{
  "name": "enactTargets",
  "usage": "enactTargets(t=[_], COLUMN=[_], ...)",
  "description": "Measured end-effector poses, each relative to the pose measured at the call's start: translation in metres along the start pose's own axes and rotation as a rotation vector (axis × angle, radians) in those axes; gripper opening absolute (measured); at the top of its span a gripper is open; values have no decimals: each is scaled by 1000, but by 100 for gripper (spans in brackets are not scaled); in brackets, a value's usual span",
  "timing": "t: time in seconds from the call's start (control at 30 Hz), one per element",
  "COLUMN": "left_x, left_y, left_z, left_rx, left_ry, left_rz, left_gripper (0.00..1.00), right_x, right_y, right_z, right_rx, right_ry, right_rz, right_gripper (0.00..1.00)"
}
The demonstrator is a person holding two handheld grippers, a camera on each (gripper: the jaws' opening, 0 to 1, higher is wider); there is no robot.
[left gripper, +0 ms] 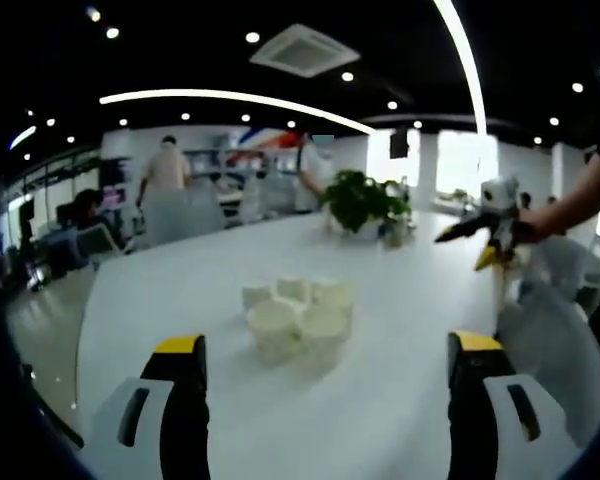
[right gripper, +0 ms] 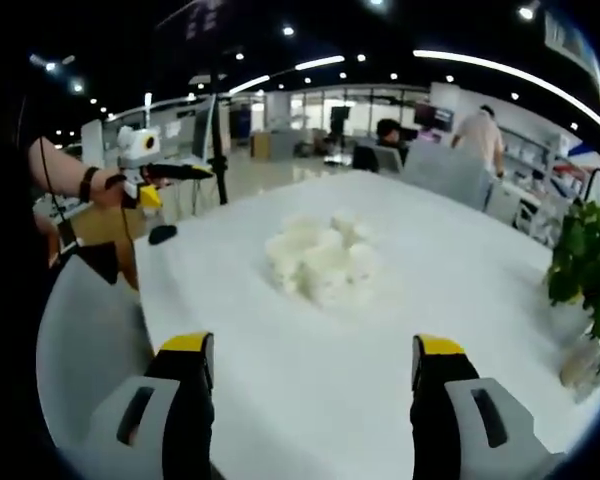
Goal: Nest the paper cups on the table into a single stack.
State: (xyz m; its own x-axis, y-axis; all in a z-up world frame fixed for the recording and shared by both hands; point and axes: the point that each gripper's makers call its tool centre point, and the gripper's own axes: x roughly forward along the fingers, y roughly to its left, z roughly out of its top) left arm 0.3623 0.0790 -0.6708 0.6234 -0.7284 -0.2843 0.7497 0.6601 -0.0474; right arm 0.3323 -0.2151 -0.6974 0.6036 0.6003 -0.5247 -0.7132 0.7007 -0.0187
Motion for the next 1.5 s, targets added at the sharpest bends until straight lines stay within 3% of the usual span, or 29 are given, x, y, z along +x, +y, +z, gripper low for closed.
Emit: enactTargets(t=[0.77, 0.9, 1.5], left_x=[-9, -9, -2], left_y=[5, 5, -2], left_z=[-4, -4, 3], left_rx=[-32, -38, -23], left_ry=[-2, -4, -10], left_rz=[25, 29, 18], left_gripper=[100, 100, 100], right_x=[7, 10, 11], right_y=[-3, -1, 2], right_z=[7, 4, 6], right_rx=[61, 57, 61], right_ry=[-29, -7, -13], right_rz=[-26, -25, -26], right_gripper=[78, 77, 77])
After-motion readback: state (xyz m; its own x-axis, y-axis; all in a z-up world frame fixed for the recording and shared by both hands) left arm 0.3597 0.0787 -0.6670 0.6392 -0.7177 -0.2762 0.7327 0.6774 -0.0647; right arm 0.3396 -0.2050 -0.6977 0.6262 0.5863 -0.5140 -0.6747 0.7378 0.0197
